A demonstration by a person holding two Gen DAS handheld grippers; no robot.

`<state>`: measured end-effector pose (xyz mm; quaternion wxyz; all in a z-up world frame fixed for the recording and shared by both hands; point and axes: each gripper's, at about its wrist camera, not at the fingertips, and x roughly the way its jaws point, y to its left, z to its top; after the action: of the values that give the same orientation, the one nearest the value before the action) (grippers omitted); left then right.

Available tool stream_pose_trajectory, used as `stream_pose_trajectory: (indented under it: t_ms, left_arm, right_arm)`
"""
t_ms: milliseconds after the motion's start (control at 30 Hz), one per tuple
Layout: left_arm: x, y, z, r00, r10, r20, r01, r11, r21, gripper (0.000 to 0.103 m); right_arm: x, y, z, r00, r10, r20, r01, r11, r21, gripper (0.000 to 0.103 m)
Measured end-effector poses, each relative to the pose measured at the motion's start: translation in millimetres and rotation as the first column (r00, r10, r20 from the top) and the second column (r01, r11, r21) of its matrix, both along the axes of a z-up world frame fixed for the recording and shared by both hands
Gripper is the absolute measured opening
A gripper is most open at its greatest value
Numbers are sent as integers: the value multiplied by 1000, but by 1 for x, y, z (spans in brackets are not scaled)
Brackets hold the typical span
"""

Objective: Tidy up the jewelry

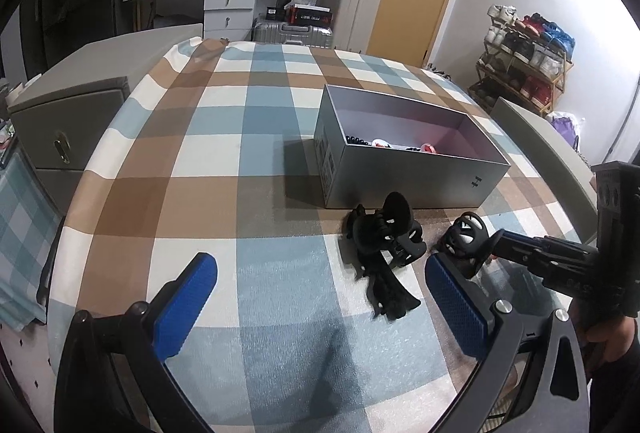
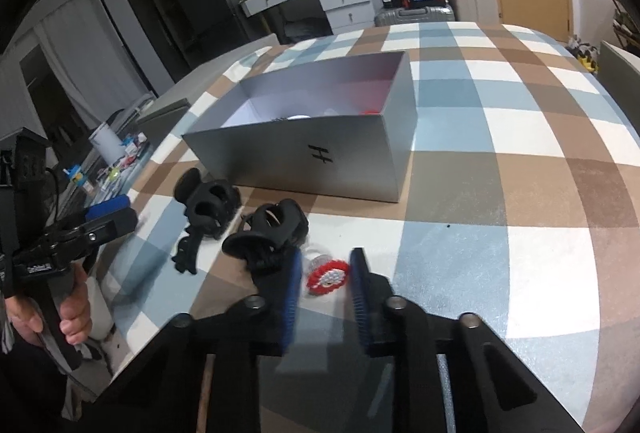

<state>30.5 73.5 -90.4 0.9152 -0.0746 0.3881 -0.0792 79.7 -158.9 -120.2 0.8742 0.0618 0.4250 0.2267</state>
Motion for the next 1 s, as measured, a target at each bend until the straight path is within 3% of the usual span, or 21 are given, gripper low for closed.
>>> stream_pose_trajectory:
  t_ms: [333, 1000]
  left_arm:
    - [1, 1, -2, 1000, 7, -26, -8, 999, -31, 101]
    - [4, -23, -16, 988, -103, -119, 95, 993, -69, 101]
  right_arm:
    - [-12, -3, 9, 999, -12, 48, 12, 1000, 3, 18]
    - [-36, -9, 53, 972, -26, 232, 10, 997, 71, 19]
